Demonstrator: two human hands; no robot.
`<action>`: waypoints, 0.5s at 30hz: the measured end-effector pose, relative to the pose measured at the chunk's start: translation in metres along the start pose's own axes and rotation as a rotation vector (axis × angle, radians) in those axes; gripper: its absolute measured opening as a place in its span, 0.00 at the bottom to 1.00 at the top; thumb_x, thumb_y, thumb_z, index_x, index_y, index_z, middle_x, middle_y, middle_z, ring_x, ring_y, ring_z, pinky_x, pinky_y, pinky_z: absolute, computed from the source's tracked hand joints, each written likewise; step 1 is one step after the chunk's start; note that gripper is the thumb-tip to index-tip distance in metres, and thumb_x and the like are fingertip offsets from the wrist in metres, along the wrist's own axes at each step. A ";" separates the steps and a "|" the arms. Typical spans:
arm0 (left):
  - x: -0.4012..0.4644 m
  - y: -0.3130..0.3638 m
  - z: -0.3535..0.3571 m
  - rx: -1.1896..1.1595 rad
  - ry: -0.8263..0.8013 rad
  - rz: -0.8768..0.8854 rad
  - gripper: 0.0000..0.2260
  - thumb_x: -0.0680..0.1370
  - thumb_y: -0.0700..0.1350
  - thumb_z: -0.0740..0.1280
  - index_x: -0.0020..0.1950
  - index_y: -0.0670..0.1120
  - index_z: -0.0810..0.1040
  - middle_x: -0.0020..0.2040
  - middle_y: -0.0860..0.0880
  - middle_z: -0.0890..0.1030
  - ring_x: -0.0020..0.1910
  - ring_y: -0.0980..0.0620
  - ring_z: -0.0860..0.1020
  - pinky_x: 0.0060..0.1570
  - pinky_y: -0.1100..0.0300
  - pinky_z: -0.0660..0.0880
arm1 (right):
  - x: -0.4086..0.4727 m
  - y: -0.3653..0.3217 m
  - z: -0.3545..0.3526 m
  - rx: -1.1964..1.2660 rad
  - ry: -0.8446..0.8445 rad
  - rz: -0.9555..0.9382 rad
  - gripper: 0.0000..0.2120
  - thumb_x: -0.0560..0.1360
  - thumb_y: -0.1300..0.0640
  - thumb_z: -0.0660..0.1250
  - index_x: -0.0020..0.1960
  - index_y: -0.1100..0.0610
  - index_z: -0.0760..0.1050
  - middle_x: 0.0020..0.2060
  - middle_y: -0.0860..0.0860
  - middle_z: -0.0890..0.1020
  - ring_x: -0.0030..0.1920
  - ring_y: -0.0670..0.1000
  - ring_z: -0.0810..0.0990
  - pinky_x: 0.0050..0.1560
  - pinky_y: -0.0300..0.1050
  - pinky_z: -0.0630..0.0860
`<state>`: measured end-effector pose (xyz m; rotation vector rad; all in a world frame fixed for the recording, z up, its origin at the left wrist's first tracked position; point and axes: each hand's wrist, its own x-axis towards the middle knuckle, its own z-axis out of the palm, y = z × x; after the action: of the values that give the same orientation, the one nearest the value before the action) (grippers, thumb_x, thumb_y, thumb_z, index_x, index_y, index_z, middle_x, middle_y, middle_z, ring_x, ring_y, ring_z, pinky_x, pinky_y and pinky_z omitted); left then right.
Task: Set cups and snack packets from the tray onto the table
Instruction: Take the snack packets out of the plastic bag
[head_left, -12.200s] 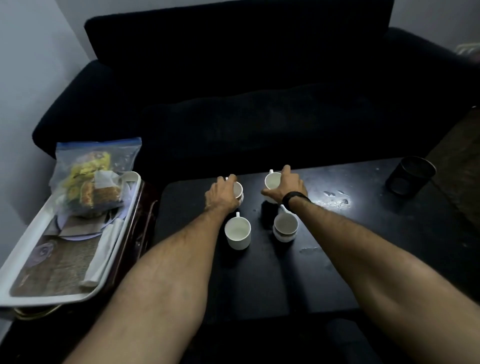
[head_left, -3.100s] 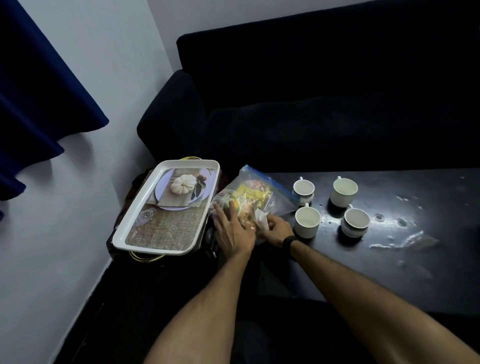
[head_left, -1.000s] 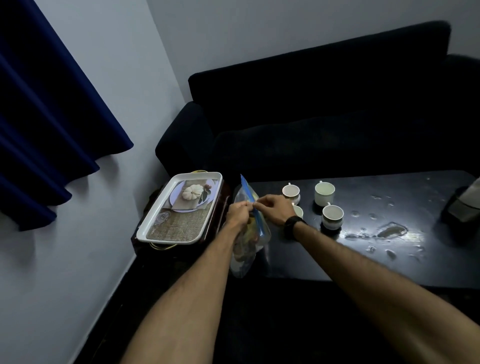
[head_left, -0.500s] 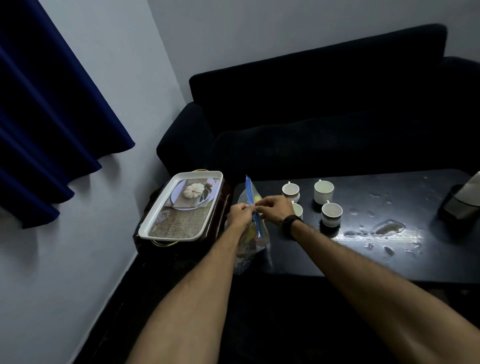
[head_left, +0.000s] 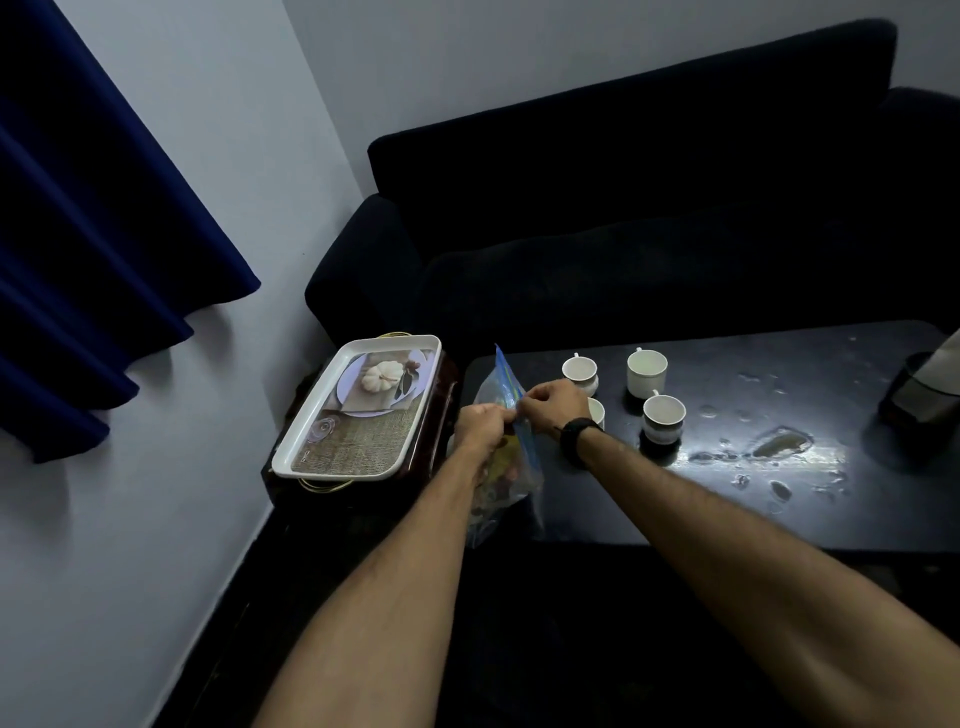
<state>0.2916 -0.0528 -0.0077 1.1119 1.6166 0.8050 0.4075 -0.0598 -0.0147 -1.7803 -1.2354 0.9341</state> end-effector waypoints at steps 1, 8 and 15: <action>0.002 0.002 0.001 0.032 0.047 0.005 0.06 0.73 0.38 0.70 0.44 0.35 0.83 0.40 0.40 0.82 0.41 0.46 0.79 0.43 0.51 0.78 | 0.000 -0.002 0.001 -0.004 0.020 -0.011 0.08 0.69 0.58 0.67 0.38 0.59 0.84 0.37 0.56 0.86 0.43 0.56 0.83 0.46 0.49 0.81; -0.004 0.001 0.002 0.363 0.115 0.210 0.14 0.79 0.52 0.61 0.38 0.45 0.76 0.39 0.45 0.79 0.41 0.46 0.77 0.37 0.57 0.71 | -0.002 -0.001 0.010 0.021 0.030 -0.055 0.06 0.71 0.56 0.70 0.41 0.57 0.84 0.41 0.55 0.87 0.40 0.48 0.80 0.44 0.43 0.76; 0.002 0.001 -0.009 0.562 0.100 0.307 0.14 0.82 0.49 0.58 0.42 0.43 0.76 0.46 0.38 0.81 0.42 0.45 0.77 0.39 0.56 0.71 | -0.013 -0.002 0.016 -0.038 0.069 -0.106 0.09 0.71 0.53 0.70 0.43 0.57 0.86 0.40 0.55 0.87 0.45 0.52 0.85 0.49 0.46 0.80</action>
<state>0.2832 -0.0504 -0.0044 1.7734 1.8391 0.6155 0.3895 -0.0687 -0.0181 -1.7435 -1.2982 0.7873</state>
